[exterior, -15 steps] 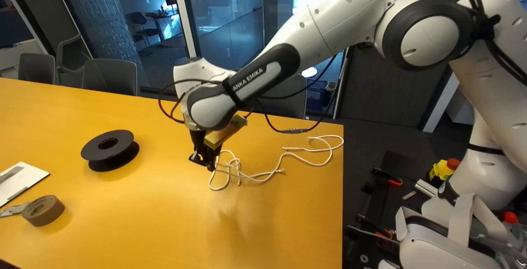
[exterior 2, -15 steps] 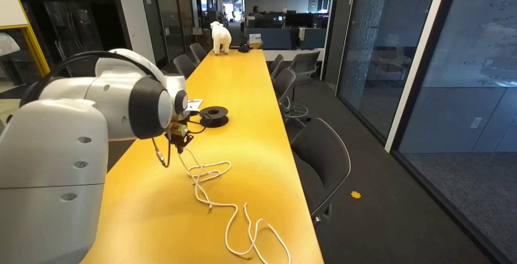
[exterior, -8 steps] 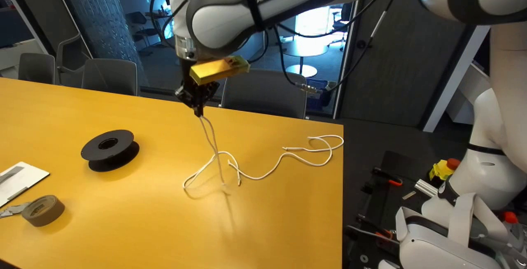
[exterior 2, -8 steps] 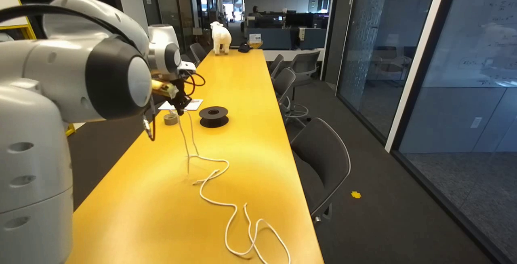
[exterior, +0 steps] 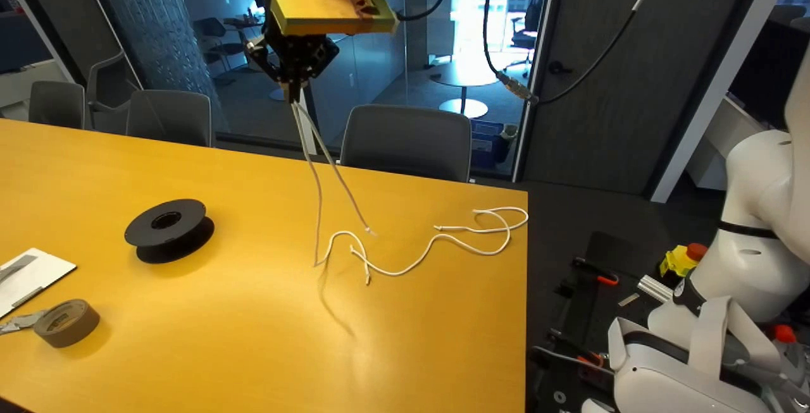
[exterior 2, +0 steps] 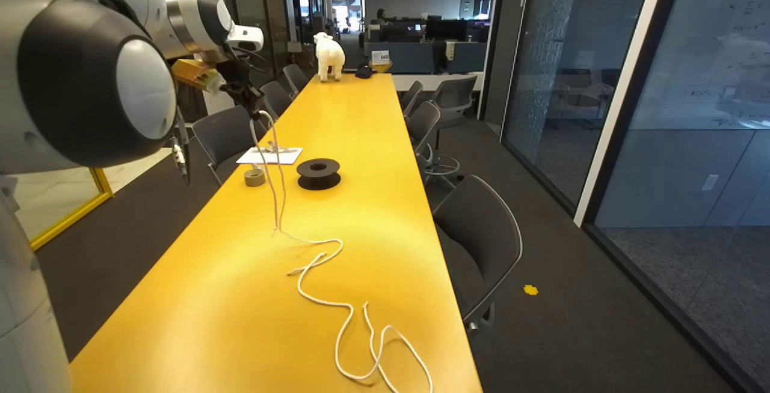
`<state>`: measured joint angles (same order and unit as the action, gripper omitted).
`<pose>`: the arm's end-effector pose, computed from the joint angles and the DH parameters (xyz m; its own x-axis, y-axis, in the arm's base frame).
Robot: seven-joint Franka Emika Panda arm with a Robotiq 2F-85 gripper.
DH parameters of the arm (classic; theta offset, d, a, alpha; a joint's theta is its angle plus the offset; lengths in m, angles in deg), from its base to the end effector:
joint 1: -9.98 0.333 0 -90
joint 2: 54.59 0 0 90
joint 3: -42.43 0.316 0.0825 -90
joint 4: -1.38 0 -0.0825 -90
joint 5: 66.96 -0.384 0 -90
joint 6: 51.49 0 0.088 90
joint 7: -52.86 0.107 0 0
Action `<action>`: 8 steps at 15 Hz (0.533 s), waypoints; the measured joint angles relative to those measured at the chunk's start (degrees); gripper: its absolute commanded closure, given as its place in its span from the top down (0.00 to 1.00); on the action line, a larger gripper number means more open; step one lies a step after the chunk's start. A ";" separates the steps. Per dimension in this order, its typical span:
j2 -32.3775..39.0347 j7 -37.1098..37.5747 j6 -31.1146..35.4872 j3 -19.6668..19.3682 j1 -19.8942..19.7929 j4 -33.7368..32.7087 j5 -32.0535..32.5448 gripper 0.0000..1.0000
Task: Untangle the ropes on the table
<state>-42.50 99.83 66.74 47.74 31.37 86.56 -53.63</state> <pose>0.5967 0.2794 0.5912 0.8761 -0.2824 0.3908 -0.2596 -0.9593 -0.1112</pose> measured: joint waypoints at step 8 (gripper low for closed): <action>-0.09 4.27 -1.73 5.21 1.35 0.85 2.50 0.01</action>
<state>-42.59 104.11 65.02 52.94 32.72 87.41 -51.12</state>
